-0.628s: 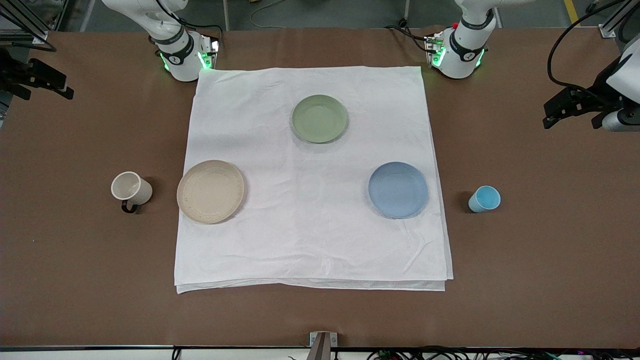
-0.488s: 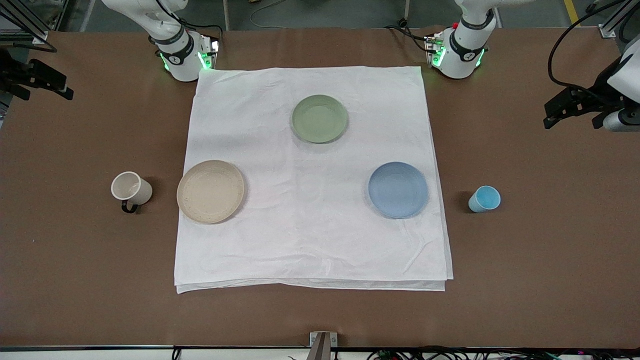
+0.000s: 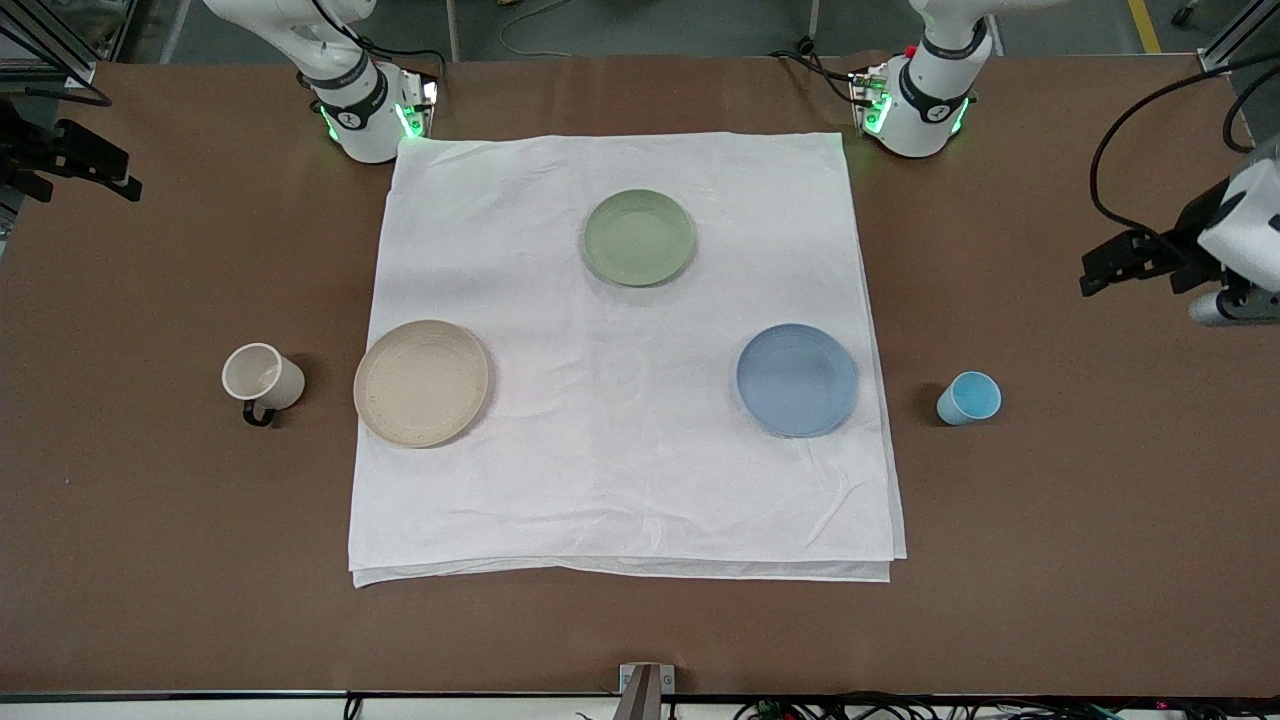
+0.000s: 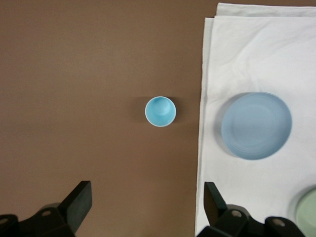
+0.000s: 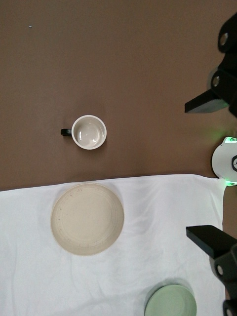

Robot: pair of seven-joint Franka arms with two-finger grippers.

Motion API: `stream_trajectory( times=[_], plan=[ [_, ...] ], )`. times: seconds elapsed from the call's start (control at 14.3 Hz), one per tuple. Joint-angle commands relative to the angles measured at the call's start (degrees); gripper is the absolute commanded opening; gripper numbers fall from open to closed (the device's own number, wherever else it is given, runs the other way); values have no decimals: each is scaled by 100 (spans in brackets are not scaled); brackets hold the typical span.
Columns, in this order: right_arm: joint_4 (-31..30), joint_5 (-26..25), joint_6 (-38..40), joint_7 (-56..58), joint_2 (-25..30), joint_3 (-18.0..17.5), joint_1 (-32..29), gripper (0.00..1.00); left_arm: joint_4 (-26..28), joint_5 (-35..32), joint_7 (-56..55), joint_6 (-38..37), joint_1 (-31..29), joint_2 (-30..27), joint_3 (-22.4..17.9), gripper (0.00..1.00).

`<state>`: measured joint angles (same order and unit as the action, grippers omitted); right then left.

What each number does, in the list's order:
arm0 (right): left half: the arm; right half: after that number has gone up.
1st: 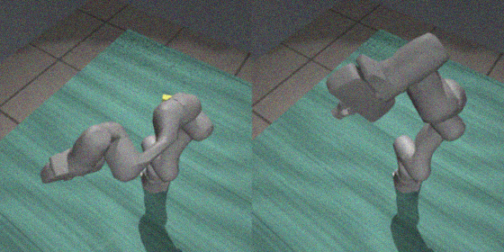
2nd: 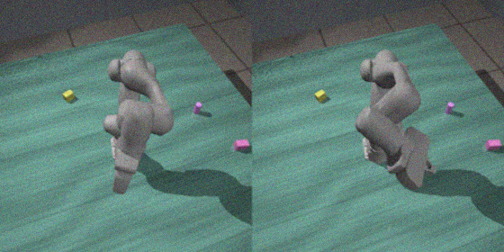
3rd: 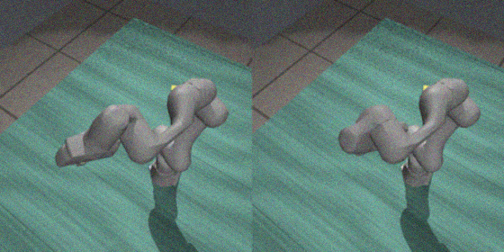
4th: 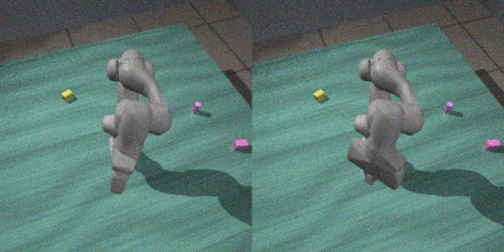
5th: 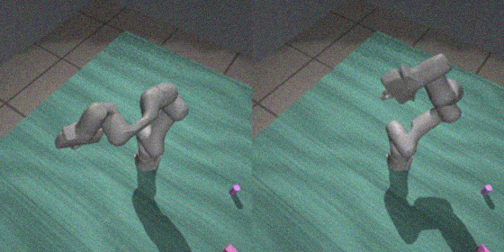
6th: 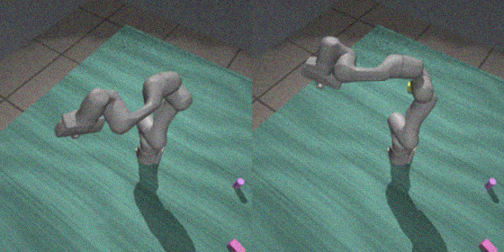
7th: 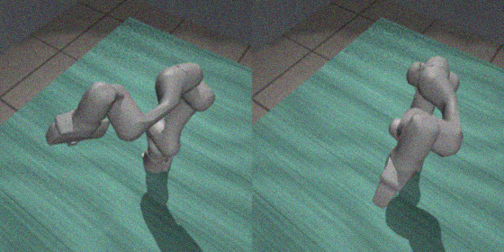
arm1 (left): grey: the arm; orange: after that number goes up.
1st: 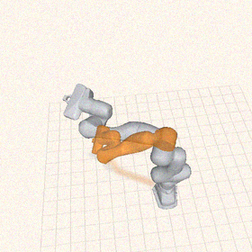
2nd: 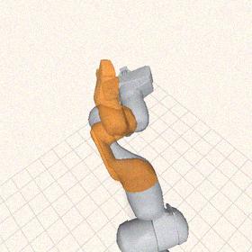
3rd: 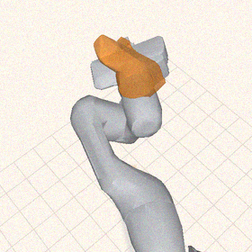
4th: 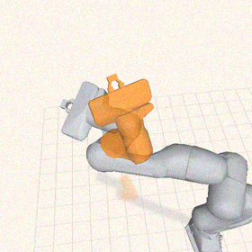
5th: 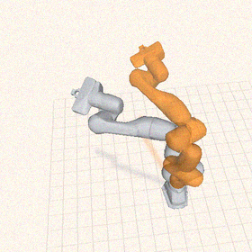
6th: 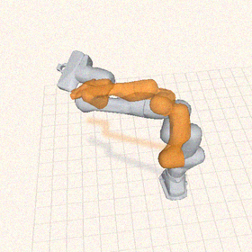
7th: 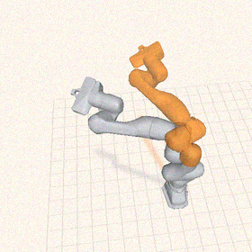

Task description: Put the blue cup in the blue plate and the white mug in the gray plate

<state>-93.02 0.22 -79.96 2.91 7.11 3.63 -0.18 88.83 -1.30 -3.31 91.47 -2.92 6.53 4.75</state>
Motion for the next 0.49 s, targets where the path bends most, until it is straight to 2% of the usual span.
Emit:
stream_trajectory(
  times=[0.0, 0.21, 0.42],
  plan=[
    [47, -119, -692, 78, -690, 32, -52, 100, 614, -81, 76, 843, -50, 269, -18, 100],
    [109, -93, -1546, 79, -1710, 32, -350, 100, 1686, -90, 32, 2134, -120, 340, -27, 100],
    [-425, -49, -2880, 26, -2484, 32, -483, 100, 2523, -90, 23, 3357, -279, 480, -18, 100]
  ],
)
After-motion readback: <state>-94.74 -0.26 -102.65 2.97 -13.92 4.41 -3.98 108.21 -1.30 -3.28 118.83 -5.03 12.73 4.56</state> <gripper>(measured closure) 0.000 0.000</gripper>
